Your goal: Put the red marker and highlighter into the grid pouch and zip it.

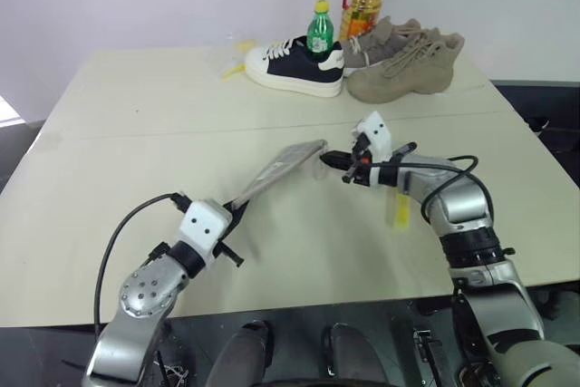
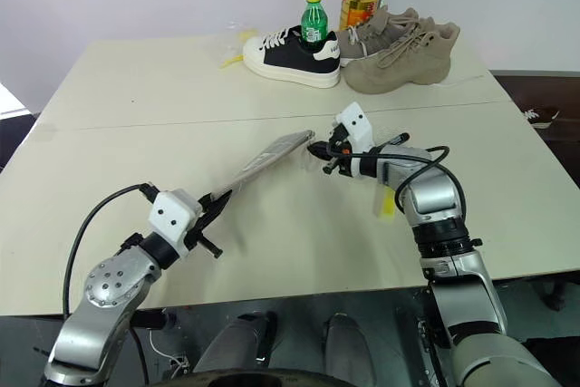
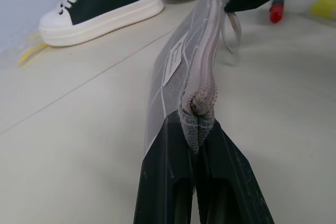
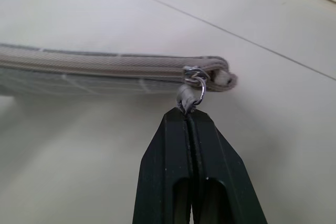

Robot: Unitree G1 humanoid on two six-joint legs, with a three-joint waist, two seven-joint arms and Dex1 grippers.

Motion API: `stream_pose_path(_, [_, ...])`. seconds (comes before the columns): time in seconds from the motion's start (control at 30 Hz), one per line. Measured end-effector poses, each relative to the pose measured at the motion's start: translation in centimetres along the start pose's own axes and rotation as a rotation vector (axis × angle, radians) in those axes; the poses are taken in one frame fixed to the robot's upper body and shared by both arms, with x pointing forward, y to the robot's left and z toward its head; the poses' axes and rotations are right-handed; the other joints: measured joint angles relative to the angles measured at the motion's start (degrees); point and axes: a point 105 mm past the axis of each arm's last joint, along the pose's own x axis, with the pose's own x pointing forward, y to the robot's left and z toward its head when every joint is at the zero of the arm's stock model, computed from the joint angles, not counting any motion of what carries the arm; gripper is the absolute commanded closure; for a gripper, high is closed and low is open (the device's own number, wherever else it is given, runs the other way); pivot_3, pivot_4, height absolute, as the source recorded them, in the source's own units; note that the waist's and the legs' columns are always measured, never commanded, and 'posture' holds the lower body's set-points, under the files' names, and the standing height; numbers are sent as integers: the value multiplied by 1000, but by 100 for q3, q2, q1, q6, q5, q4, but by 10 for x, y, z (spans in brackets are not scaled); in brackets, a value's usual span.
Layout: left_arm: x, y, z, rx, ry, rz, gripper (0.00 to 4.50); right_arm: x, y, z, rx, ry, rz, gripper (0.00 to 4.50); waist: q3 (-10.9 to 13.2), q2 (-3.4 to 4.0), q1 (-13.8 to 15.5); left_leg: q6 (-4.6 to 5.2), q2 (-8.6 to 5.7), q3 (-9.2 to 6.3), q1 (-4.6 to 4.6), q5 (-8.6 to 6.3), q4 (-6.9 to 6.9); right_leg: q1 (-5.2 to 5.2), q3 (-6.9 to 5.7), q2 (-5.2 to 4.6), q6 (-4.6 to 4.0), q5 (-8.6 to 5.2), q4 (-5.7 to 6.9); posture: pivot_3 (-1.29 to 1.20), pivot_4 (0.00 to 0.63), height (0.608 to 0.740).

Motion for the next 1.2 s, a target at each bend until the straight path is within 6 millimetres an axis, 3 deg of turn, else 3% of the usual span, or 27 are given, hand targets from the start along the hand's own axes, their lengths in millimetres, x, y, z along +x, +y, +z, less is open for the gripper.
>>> stream_pose_path(0.53, [53,-17,1,-16,-29,2,4500,7,59,17,-255,51,194,4471,-2,-3,5,0,-4,0,0,0,8,2,-5,6,19,10,2,0,150,740])
stream_pose_path(0.87, [77,-21,-1,-25,-45,14,4500,2,79,20,-358,74,285,4471,-3,-5,5,0,-5,0,0,0,12,3,-5,6,24,12,5,0,150,740])
stream_pose_path(1.13, [84,-24,0,-39,-64,15,4500,2,85,19,-381,91,296,4471,-3,-6,5,0,-5,-1,0,0,14,2,-6,6,26,14,8,0,150,740])
stream_pose_path(1.2, [84,-24,0,-40,-64,17,4500,1,85,20,-379,89,300,3911,-3,-6,5,0,-5,-1,0,0,14,1,-5,6,26,14,9,0,150,740])
